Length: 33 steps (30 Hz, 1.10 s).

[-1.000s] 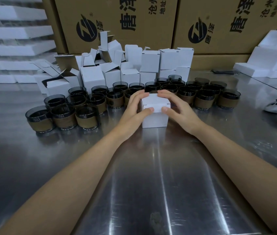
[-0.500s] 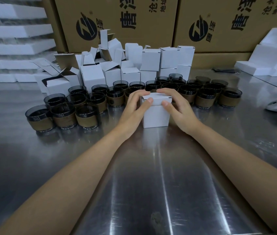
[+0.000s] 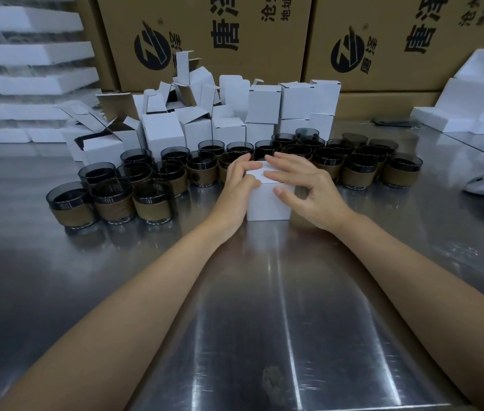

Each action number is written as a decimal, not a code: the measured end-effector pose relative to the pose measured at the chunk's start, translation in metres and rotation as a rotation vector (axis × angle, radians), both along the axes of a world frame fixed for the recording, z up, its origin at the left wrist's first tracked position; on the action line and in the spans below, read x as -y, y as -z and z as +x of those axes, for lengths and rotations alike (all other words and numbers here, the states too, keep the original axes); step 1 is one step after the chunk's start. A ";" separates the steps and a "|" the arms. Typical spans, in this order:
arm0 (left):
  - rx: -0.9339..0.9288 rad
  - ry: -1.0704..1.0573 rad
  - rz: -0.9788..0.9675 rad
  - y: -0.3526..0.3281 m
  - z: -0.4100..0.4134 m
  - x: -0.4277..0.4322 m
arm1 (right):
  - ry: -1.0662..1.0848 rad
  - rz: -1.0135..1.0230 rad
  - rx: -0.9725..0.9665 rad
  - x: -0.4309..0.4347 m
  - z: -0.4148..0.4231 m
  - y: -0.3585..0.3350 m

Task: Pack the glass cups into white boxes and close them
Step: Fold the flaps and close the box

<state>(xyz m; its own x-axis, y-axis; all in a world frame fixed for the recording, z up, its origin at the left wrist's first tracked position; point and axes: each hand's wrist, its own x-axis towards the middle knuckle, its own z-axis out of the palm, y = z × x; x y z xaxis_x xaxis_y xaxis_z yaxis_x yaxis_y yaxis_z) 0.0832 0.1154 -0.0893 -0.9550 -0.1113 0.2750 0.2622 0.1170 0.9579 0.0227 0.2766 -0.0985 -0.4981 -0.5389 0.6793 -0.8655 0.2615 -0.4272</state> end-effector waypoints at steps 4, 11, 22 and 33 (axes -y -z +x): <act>0.057 0.044 -0.051 0.007 0.003 0.003 | 0.030 -0.043 0.050 0.000 0.003 0.005; -0.093 -0.095 0.022 0.005 0.009 0.004 | 0.119 0.073 -0.228 -0.002 0.002 0.003; -0.057 -0.300 0.221 0.006 -0.009 0.008 | 0.297 -0.084 -0.415 0.006 -0.013 -0.006; 0.175 -0.294 -0.189 0.018 -0.031 0.010 | 0.377 -0.119 -0.042 0.087 -0.097 -0.049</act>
